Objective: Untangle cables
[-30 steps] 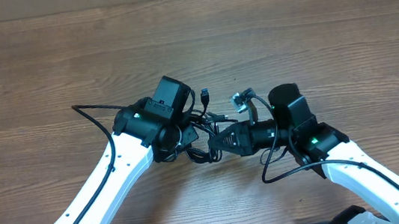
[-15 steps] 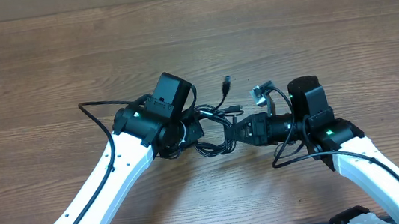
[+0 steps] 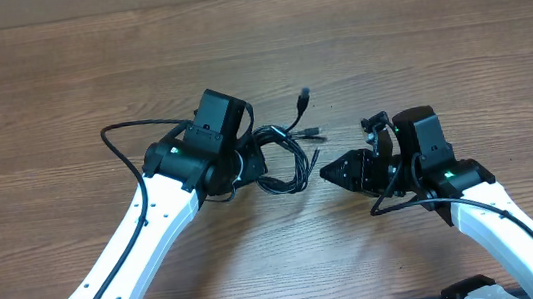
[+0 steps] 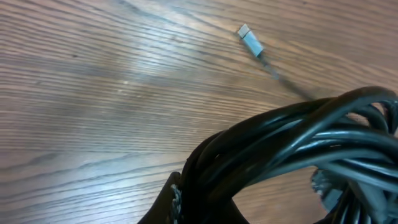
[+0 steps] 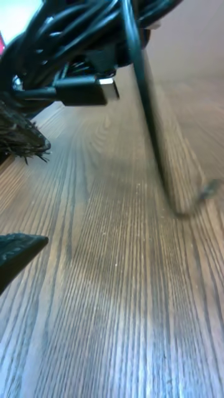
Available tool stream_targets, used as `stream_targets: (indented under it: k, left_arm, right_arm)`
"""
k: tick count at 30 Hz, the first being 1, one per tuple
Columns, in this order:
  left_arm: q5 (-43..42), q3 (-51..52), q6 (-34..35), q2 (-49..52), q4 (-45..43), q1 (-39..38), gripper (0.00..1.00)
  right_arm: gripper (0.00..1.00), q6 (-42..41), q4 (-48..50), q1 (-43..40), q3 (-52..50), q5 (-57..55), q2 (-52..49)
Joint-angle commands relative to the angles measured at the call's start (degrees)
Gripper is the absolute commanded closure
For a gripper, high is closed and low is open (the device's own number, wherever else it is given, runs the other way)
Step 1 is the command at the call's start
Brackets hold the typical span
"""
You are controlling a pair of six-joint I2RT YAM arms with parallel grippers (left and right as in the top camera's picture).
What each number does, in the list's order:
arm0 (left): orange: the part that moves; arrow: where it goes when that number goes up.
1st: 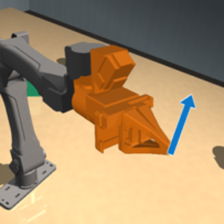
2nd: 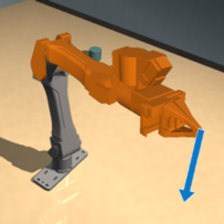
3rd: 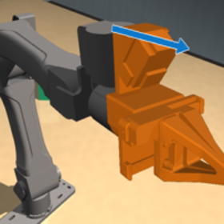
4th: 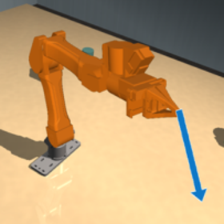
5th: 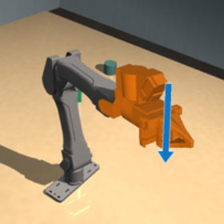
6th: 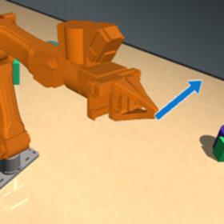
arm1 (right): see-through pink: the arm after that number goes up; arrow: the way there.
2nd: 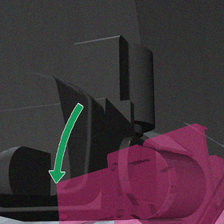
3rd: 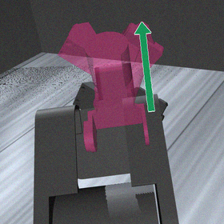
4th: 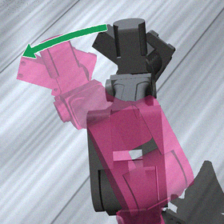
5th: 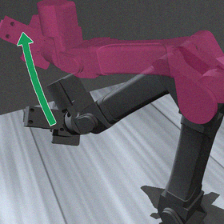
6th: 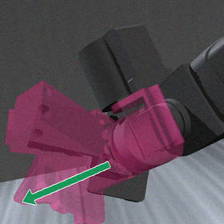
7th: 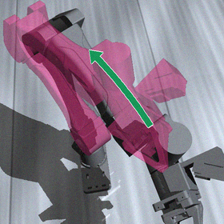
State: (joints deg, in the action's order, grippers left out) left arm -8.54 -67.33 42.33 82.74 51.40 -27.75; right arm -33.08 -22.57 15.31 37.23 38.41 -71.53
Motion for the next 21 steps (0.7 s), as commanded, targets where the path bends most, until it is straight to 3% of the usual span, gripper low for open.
stream_targets:
  k: [1,9,15,21]
  left_arm:
    - [4.7,-0.2,-1.6,0.1,1.0,0.0,0.96]
    - [7.5,-0.2,-1.3,0.1,2.0,0.0,0.96]
    - [8.7,-0.2,-10.1,0.1,3.0,0.0,0.96]
    - [11.7,-0.2,-10.2,0.1,5.6,0.0,0.96]
  right_arm:
    - [0.60,-0.1,-0.6,0.0,1.0,0.2,0.0]
    - [0.57,-0.1,-0.8,0.1,1.0,4.3,0.0]
    - [0.53,0.0,-0.4,0.1,1.0,9.8,0.0]
    - [0.54,0.4,6.6,1.4,1.0,18.3,0.0]
